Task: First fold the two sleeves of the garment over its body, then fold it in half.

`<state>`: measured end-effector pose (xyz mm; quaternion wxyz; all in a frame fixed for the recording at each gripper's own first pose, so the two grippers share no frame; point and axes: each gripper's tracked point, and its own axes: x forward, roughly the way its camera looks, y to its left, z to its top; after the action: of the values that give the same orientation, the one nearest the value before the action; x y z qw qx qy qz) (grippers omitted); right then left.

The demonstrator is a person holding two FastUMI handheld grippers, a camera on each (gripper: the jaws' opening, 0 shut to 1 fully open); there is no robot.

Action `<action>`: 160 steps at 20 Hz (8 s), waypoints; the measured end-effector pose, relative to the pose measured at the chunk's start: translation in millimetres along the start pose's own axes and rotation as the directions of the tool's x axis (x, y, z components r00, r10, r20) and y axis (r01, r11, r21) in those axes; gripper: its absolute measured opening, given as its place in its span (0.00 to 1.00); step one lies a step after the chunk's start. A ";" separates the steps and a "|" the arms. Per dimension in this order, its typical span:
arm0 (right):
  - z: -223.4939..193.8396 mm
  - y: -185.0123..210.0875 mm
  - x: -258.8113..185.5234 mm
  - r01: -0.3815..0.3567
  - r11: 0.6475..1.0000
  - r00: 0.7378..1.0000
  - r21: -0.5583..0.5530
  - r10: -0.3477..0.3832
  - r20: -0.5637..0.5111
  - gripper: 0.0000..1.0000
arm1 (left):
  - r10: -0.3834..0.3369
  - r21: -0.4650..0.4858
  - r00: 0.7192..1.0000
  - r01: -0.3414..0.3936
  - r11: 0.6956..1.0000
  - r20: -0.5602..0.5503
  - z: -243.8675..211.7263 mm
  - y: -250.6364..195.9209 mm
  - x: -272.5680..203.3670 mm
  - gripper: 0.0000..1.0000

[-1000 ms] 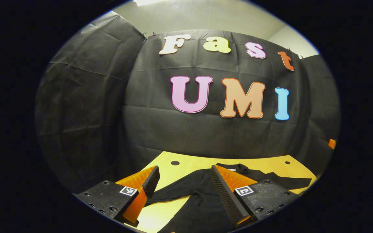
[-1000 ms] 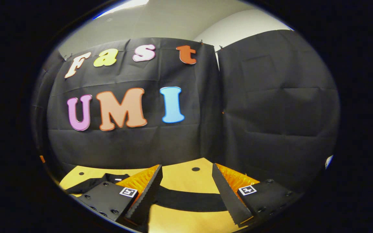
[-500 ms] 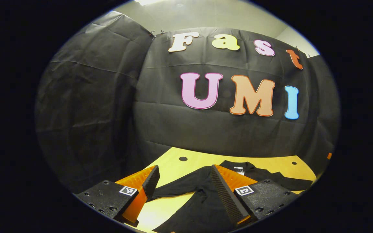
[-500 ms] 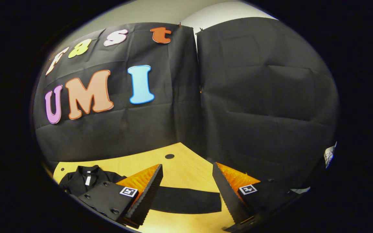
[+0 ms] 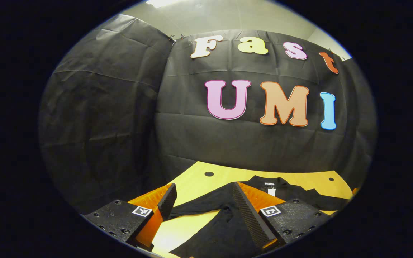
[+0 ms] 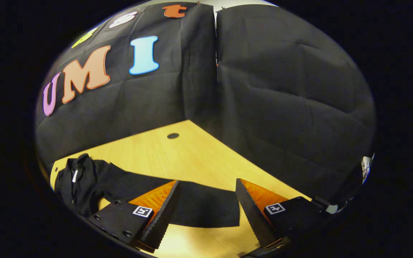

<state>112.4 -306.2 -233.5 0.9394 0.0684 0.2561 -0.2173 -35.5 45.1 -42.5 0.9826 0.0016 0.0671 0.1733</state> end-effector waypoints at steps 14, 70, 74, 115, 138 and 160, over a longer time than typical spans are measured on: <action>-63.6 -6.1 37.6 0.040 0.999 0.981 0.012 -0.037 -0.192 0.99 | -0.001 0.009 0.999 0.001 1.000 -0.036 -15.0 -8.6 -11.2 0.93; 76.3 362.2 -103.3 -0.448 0.866 0.888 -0.223 0.460 0.003 0.06 | -0.241 -0.041 0.968 0.239 0.970 -0.064 -14.8 56.5 22.9 0.92; 53.2 448.5 -132.1 -0.538 0.786 0.828 -0.305 0.560 -0.018 0.06 | -0.214 -0.054 0.975 0.211 0.976 -0.062 -16.0 67.1 22.7 0.92; -70.3 630.8 -114.9 -0.775 0.591 0.632 -0.226 0.735 -0.247 0.98 | -0.055 -0.106 0.970 0.031 0.994 -0.236 -98.2 105.2 2.1 0.94; 17.6 377.5 -232.8 -0.563 0.739 0.746 -0.371 0.647 0.157 0.96 | 0.241 0.026 0.854 -0.259 0.966 -0.461 -232.8 188.6 41.7 0.92; 5.7 347.1 -245.3 -0.561 0.763 0.779 -0.321 0.618 0.106 0.94 | 0.331 0.056 0.819 -0.346 0.937 -0.468 -255.3 209.9 38.4 0.42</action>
<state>78.8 95.1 -97.3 0.9811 -0.0065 0.1504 0.1220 -105.0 250.3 -295.0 0.8900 -0.0443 0.2993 0.3410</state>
